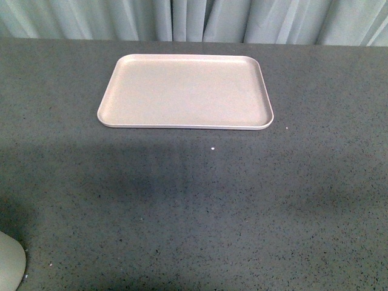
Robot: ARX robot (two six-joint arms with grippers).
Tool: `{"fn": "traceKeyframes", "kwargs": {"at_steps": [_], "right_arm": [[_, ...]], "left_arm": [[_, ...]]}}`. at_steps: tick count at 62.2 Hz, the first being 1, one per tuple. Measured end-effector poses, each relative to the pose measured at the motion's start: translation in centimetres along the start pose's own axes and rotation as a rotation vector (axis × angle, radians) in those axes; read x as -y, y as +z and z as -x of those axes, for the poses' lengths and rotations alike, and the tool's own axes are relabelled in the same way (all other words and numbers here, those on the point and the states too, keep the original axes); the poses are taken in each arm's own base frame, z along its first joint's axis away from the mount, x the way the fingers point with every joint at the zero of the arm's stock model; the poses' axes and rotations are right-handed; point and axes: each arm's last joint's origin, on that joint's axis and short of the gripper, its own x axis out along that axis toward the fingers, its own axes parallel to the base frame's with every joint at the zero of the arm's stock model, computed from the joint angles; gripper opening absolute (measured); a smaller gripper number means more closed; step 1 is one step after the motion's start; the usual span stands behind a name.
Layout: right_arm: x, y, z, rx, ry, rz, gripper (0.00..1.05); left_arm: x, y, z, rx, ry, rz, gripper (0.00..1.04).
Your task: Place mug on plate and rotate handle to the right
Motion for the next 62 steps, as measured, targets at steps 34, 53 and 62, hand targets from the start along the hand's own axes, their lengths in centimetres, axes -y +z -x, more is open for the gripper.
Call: {"fn": "traceKeyframes", "kwargs": {"at_steps": [34,53,62], "right_arm": [[0.0,0.0,0.0,0.0,0.0,0.0,0.96],[0.0,0.0,0.0,0.0,0.0,0.0,0.96],[0.0,0.0,0.0,0.0,0.0,0.0,0.96]], "left_arm": [[-0.4,0.3,-0.1,-0.316,-0.096,0.048,0.95],[-4.4,1.8,-3.3,-0.584,0.055,-0.015,0.95],[-5.6,0.9,-4.6,-0.709,0.085,-0.101,0.95]]}}
